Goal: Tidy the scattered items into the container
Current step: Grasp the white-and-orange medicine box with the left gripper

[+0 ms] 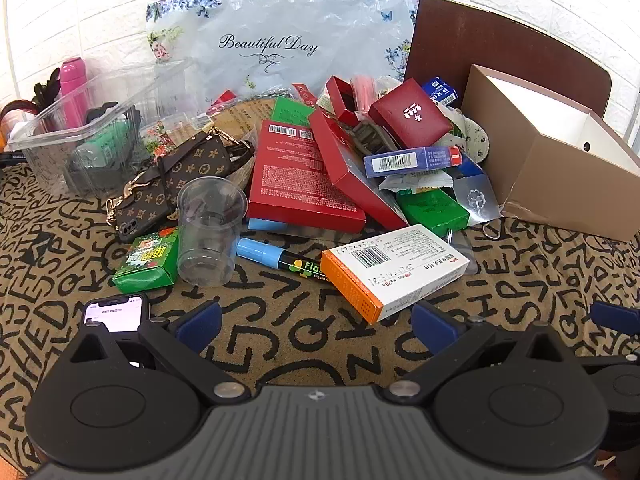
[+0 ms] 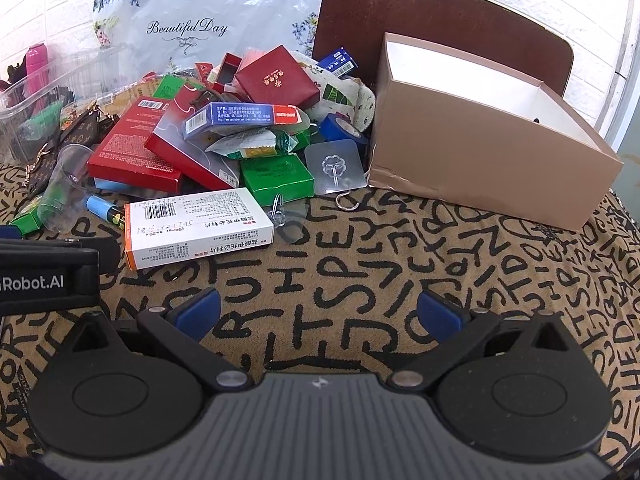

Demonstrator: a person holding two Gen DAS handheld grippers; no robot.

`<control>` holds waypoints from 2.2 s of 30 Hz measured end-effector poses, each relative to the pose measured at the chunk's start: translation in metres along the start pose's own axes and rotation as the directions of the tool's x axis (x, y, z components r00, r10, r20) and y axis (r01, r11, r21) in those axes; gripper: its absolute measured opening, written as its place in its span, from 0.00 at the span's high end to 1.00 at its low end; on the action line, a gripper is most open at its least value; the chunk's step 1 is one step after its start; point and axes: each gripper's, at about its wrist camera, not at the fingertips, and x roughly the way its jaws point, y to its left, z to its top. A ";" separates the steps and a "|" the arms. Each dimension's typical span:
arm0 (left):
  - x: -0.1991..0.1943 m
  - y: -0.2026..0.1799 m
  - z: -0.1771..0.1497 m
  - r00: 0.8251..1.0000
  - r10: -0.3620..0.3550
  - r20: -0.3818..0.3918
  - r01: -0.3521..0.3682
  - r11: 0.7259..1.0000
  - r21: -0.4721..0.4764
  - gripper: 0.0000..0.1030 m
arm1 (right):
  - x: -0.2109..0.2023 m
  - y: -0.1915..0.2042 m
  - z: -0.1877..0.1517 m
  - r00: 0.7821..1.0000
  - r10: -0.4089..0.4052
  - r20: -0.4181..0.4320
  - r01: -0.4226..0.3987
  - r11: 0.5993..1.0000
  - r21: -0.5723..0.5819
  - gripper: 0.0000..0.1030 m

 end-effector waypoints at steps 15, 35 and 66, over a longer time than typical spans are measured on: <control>0.018 0.002 0.004 0.999 -0.017 -0.039 0.017 1.000 -0.009 0.00 | 0.022 0.000 0.004 0.998 0.031 -0.047 -0.031 0.999 -0.006 0.02; 0.057 0.011 0.020 0.985 -0.147 -0.095 0.142 0.988 -0.056 0.05 | 0.061 0.005 0.020 0.923 0.385 0.032 -0.362 0.891 -0.275 0.02; 0.063 0.013 0.022 0.929 -0.368 -0.045 0.359 0.923 -0.141 0.55 | 0.074 -0.004 0.022 0.850 0.527 -0.024 -0.498 0.788 -0.362 0.46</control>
